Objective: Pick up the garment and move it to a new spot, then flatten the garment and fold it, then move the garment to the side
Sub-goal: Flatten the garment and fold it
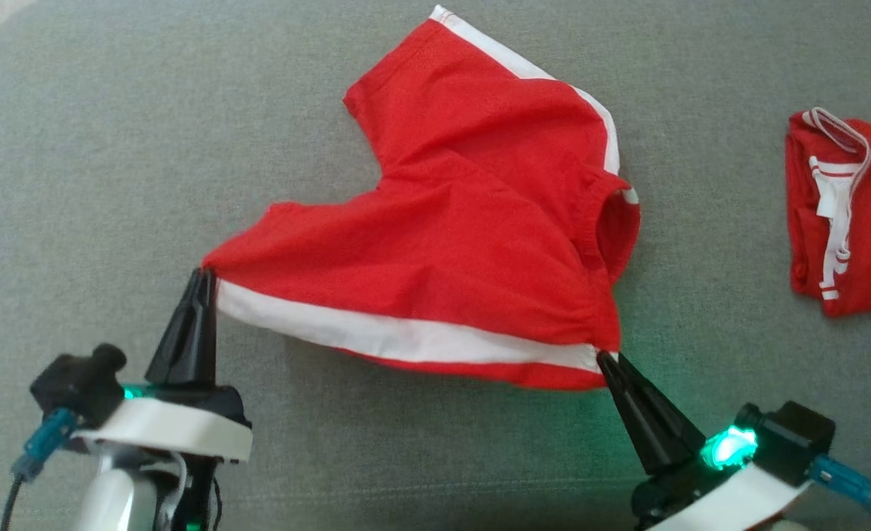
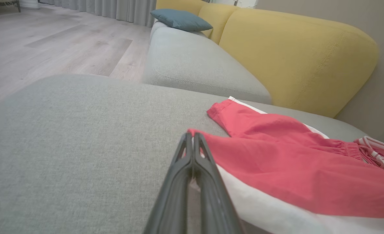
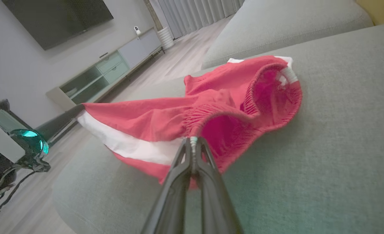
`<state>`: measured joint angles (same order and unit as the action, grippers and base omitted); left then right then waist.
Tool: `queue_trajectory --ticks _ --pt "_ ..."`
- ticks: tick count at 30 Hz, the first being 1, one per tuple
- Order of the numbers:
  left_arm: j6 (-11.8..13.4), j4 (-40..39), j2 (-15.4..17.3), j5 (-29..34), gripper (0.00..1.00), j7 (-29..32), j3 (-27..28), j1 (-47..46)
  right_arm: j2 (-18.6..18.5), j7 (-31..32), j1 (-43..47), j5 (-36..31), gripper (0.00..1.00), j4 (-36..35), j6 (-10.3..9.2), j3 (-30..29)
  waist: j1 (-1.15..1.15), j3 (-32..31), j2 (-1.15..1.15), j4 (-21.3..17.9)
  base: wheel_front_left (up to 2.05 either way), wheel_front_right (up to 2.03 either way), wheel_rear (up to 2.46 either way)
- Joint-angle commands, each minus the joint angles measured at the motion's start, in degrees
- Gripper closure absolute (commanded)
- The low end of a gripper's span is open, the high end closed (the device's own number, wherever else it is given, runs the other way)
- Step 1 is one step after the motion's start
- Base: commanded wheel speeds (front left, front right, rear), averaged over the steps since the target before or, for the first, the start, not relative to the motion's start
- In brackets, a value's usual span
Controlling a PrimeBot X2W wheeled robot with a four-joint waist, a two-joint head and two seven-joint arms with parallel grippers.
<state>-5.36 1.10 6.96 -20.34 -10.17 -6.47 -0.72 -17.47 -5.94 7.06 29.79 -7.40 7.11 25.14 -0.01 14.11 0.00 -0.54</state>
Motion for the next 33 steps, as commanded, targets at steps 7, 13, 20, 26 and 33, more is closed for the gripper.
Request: queue_trajectory --ticks 7,13,20,26,33 --pt "0.19 -3.07 1.43 -2.3 1.0 3.63 2.34 -10.13 4.29 1.06 -5.65 3.95 1.0 -2.05 0.37 -0.85 0.01 3.81 0.0 -1.54 0.0 0.0 0.0" --pt "-0.45 1.77 1.92 -3.67 1.0 6.44 1.53 -23.79 7.1 -0.94 -13.55 7.29 1.0 1.08 0.37 -1.71 0.01 9.56 0.0 -3.29 0.0 0.0 0.0" --pt "-1.3 12.61 2.95 -3.32 1.0 6.25 -0.53 -39.03 9.59 -5.97 -20.87 8.87 1.0 5.14 0.37 -2.89 0.01 14.91 0.0 -6.23 0.0 0.0 0.0" --pt "-1.8 26.28 2.63 -2.09 1.0 2.41 -3.59 -51.8 11.09 -8.31 -25.16 9.95 1.0 8.1 0.37 -3.27 0.01 18.74 0.0 -9.61 0.0 0.0 0.0" --pt "-2.07 41.13 1.67 -0.41 1.0 -1.95 -8.85 -63.49 11.94 -8.97 -28.22 11.32 1.0 10.36 0.37 -1.31 0.01 21.61 0.0 -13.36 0.0 0.0 0.0"
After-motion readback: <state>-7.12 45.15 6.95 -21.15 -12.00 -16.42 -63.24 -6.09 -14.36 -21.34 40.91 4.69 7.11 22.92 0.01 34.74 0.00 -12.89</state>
